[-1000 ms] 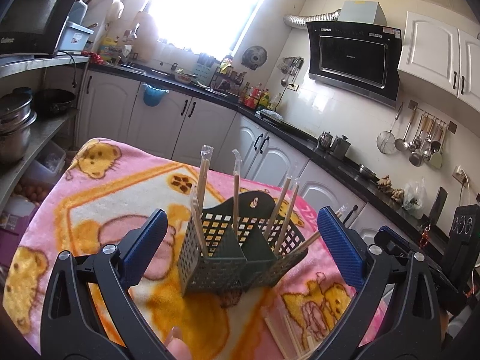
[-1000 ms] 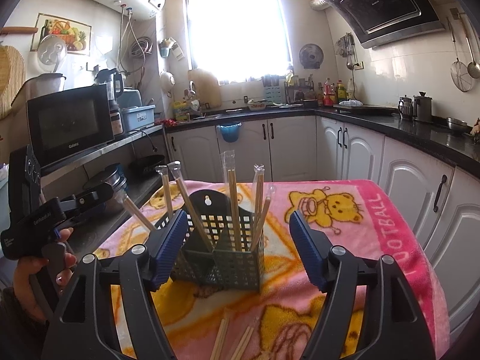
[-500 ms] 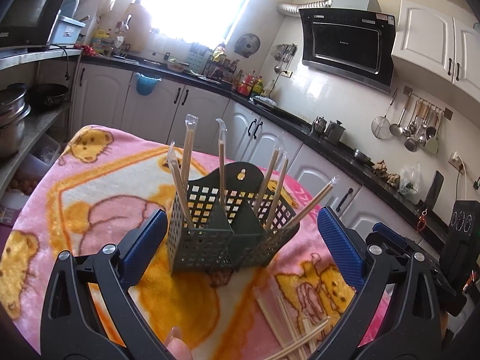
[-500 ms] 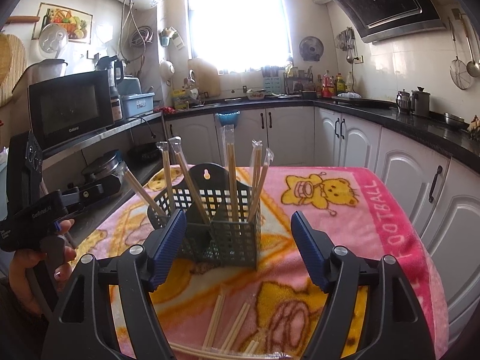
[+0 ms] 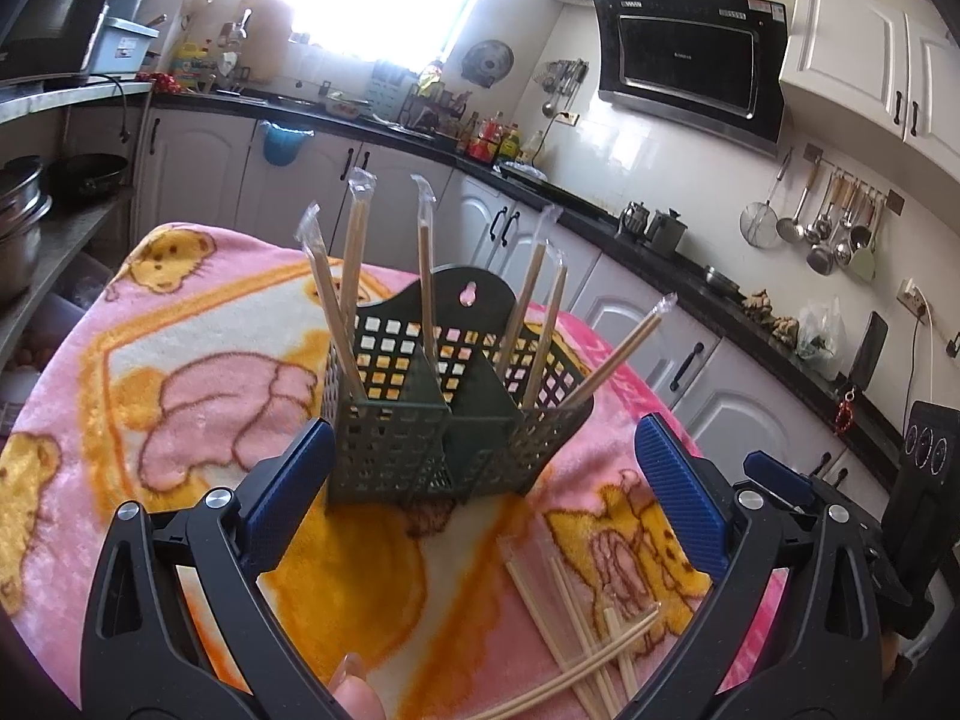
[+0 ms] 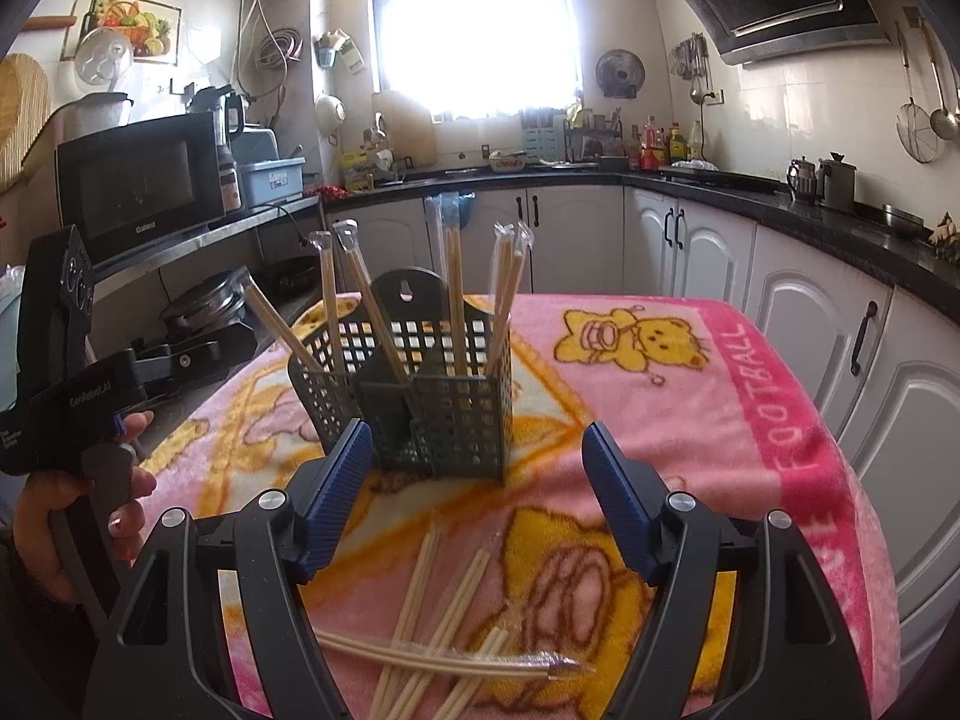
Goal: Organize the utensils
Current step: 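Move both grippers down toward the remaining chopsticks on the blanket, then close the left gripper on a chopstick while the right gripper closes on another chopstick, then lift the chopsticks with both grippers and carry them over the caddy, then lower the chopsticks into the green caddy and open both grippers, then move both open grippers down toward the last loose chopsticks on the blanket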
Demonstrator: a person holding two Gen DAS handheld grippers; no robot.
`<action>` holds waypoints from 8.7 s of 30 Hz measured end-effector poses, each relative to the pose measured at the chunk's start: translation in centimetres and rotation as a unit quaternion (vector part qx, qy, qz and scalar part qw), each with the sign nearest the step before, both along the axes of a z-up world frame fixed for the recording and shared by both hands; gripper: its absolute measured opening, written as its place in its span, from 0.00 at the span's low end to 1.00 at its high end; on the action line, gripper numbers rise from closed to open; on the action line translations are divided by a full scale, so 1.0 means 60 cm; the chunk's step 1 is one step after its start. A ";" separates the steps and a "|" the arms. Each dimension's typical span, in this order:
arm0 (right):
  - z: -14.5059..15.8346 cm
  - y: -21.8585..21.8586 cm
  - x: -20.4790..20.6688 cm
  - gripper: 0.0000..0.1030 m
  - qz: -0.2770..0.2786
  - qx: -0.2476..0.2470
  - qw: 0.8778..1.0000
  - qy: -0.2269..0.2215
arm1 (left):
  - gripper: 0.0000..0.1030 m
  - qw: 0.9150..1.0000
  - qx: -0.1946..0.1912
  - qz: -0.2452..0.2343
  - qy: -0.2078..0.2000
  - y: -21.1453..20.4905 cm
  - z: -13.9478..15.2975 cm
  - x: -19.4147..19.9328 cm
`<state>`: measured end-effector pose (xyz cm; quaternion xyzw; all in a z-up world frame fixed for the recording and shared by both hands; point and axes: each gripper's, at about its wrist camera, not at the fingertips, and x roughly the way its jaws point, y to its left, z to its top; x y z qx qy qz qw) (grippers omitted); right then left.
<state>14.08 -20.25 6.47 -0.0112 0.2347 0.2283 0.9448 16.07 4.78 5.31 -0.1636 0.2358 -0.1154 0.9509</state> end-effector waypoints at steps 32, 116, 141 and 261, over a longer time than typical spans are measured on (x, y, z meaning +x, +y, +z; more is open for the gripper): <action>-0.120 -0.042 -0.022 0.68 -0.021 -0.007 0.994 0.110 | 0.90 0.989 0.035 -0.063 0.131 -0.088 -0.107 0.060; 0.078 0.029 -0.006 0.02 0.091 0.078 0.992 0.024 | 0.02 0.995 -0.080 -0.010 0.052 0.078 0.011 0.030; 0.183 0.045 -0.018 0.02 0.113 0.099 0.987 -0.062 | 0.02 0.995 -0.069 -0.047 -0.051 0.054 0.156 0.012; 0.098 0.043 0.067 0.60 0.043 0.067 0.997 -0.018 | 0.90 0.999 -0.016 0.008 -0.050 0.049 0.099 0.027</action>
